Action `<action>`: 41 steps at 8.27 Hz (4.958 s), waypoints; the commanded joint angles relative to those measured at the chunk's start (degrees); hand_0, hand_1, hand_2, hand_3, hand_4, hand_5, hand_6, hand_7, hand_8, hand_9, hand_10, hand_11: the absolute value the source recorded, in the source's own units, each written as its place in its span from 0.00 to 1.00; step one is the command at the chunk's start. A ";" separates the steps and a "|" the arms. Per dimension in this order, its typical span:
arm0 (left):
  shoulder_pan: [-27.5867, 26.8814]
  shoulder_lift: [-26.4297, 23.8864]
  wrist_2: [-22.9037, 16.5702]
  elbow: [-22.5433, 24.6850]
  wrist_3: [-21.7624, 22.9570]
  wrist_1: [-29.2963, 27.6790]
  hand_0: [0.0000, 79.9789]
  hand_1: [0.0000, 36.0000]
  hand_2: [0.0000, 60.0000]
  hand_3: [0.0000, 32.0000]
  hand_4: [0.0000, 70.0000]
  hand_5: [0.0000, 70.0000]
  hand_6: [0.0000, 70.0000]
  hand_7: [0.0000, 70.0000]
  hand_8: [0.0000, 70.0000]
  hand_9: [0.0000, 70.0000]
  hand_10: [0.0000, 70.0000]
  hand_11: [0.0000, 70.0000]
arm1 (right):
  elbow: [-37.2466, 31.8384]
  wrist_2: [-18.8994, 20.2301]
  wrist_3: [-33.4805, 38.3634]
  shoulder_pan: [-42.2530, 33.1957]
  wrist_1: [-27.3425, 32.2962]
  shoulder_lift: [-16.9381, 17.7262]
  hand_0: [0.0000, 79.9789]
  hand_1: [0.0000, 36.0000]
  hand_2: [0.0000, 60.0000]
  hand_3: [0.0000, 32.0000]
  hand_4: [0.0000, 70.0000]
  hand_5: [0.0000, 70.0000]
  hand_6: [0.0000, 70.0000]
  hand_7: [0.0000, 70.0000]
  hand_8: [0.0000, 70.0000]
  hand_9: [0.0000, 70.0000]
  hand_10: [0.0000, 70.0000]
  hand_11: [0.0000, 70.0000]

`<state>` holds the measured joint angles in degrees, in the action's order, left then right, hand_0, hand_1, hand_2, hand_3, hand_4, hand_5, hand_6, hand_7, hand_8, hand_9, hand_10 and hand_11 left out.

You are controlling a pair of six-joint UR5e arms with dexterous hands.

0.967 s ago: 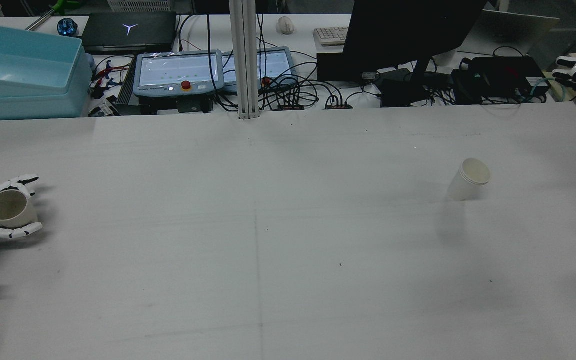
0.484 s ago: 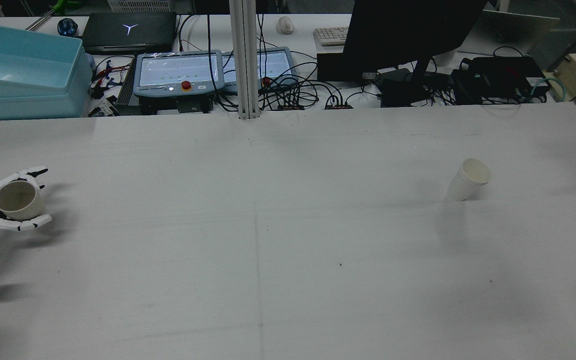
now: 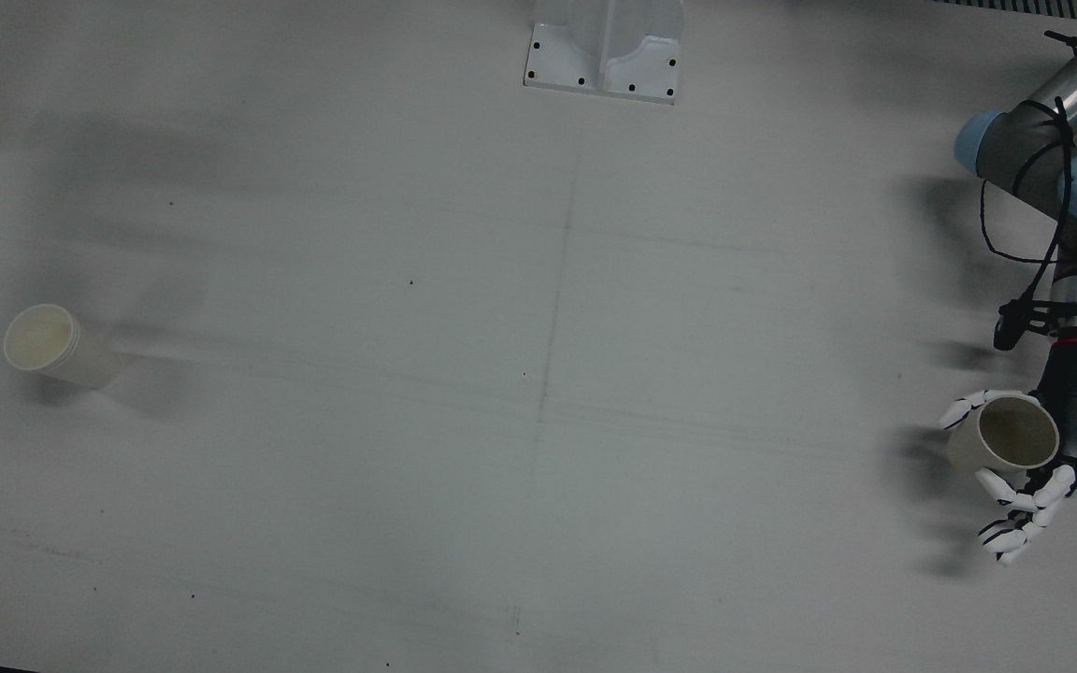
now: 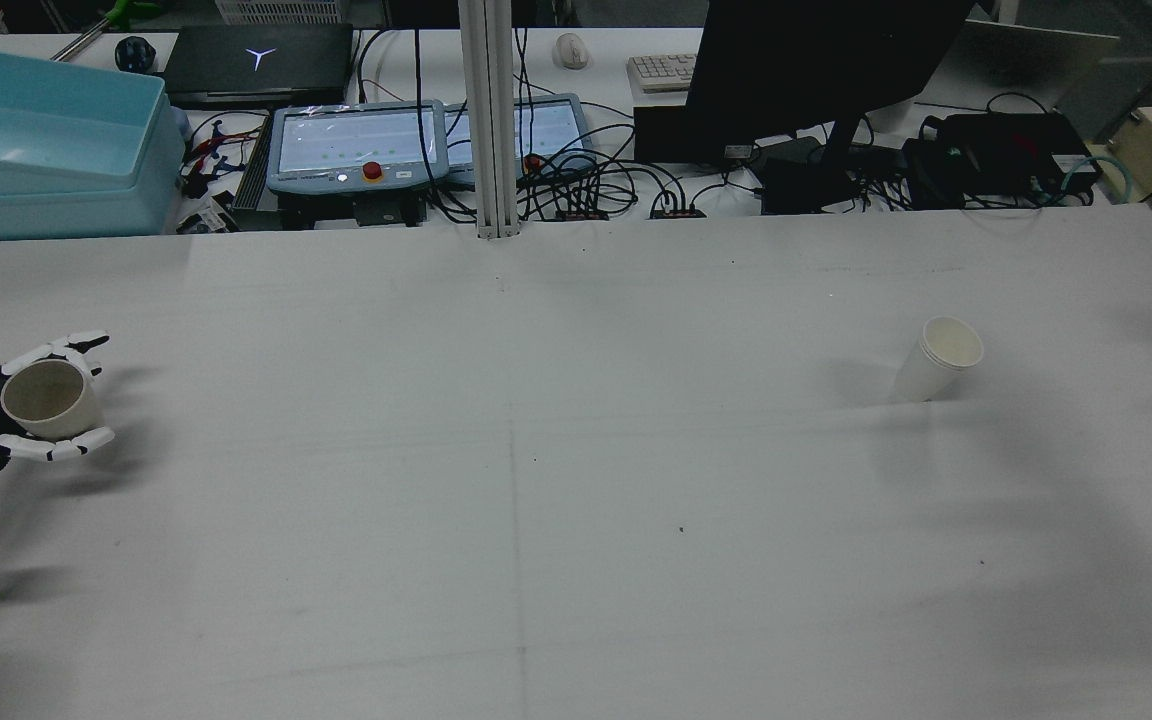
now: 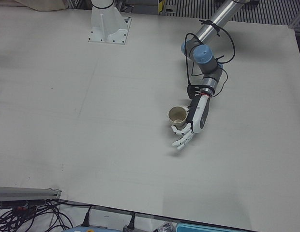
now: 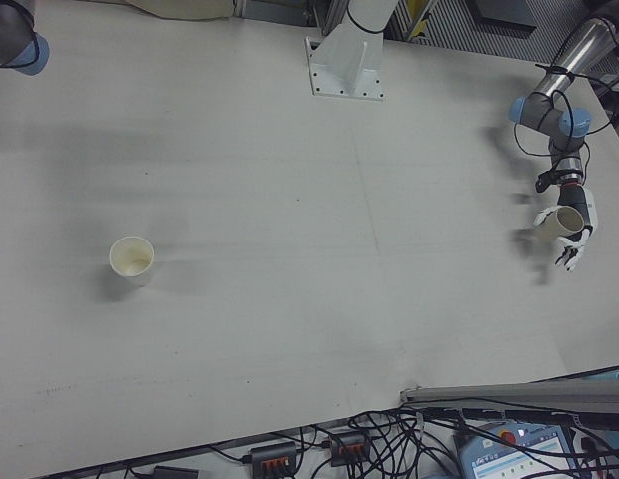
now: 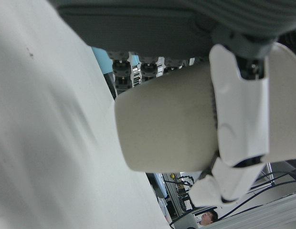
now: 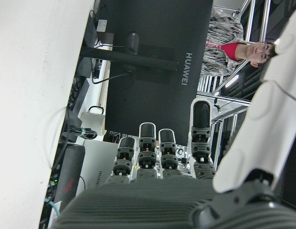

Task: Pour water
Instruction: 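Move the right hand toward the other beige paper cup, then close the right hand fingers around the second beige cup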

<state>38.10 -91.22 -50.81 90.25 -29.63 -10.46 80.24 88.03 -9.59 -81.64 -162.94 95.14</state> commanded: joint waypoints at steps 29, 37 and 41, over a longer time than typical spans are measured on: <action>-0.92 0.52 0.54 2.65 0.01 -0.09 0.73 0.95 1.00 0.00 1.00 1.00 0.21 0.29 0.18 0.15 0.18 0.29 | -14.50 -12.18 -19.50 27.06 9.22 -13.13 0.71 0.33 0.00 0.00 0.33 0.59 0.13 0.26 0.24 0.25 0.13 0.20; -0.92 1.49 0.45 2.74 0.01 -1.14 0.74 0.93 1.00 0.00 0.99 1.00 0.21 0.29 0.18 0.15 0.18 0.29 | -14.24 -16.13 -20.47 29.52 9.05 -14.19 0.79 0.23 0.00 0.00 1.00 0.94 0.37 0.57 0.39 0.42 0.23 0.32; -1.79 -0.52 0.01 10.81 -0.17 7.80 0.76 0.99 1.00 0.00 0.98 1.00 0.21 0.30 0.18 0.15 0.18 0.29 | -2.03 -17.01 -14.51 26.37 3.00 -8.92 0.80 0.26 0.00 0.00 1.00 0.95 0.62 0.72 0.55 0.62 0.31 0.45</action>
<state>36.93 -90.22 -50.63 96.40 -29.60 -8.26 72.90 71.06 -28.49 -53.10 -156.17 84.48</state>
